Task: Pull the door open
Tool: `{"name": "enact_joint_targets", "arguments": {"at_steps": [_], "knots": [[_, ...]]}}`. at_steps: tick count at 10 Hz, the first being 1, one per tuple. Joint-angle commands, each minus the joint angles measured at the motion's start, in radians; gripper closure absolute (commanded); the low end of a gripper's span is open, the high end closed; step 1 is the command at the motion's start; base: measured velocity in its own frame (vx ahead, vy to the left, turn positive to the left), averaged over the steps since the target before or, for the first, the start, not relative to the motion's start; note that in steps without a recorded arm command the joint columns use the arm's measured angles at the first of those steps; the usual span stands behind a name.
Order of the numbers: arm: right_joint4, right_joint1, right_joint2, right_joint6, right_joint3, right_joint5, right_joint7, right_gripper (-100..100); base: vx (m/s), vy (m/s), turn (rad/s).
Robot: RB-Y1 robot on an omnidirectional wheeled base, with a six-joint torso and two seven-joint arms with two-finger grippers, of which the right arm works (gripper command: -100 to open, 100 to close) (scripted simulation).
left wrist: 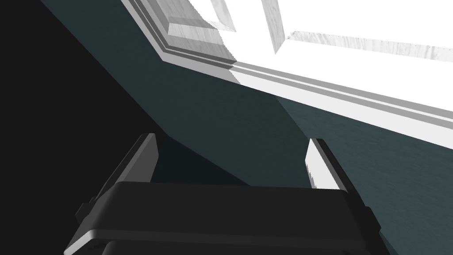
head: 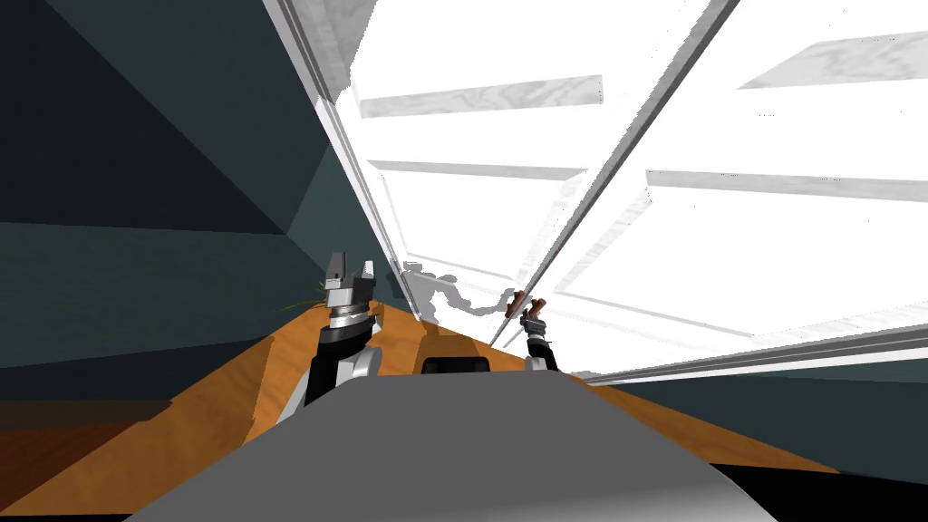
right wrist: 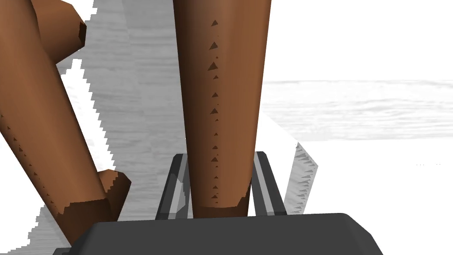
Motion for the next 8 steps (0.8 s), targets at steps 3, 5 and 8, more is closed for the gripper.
{"name": "enact_joint_targets", "arguments": {"at_steps": [3, 5, 8], "knots": [[0.016, 0.048, -0.018, 0.007, -0.02, -0.012, 0.005, 100, -0.152, 0.01, -0.066], [0.024, 0.067, -0.026, 0.006, -0.027, -0.016, 0.005, 100, -0.155, -0.008, -0.044], [0.03, 0.087, -0.033, 0.004, -0.035, -0.019, 0.005, 100, -0.127, 0.023, -0.028]]}}
